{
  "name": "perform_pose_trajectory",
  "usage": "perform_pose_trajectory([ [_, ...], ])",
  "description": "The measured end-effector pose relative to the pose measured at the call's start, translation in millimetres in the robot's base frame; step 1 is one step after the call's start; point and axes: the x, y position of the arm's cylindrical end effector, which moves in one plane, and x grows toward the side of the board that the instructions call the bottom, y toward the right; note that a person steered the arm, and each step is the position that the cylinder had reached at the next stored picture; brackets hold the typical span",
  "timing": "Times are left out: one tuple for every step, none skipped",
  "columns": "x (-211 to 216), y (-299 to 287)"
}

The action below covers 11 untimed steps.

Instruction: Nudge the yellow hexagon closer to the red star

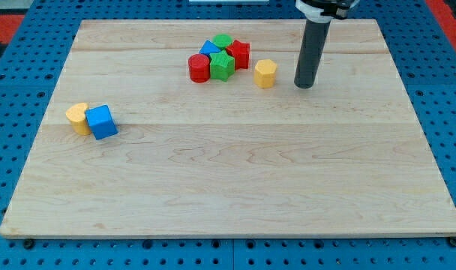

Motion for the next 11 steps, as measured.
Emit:
perform_pose_trajectory([
  [-2.1,-15.3],
  [-2.1,-26.1],
  [-2.1,-38.8],
  [-2.2,-49.6],
  [-2.2,-50.4],
  [-3.4,-51.1],
  [-6.6,-51.2],
  [-11.4,-51.2],
  [-13.2,-51.2],
  [-16.4,-51.2],
  [-17.5,-51.2],
])
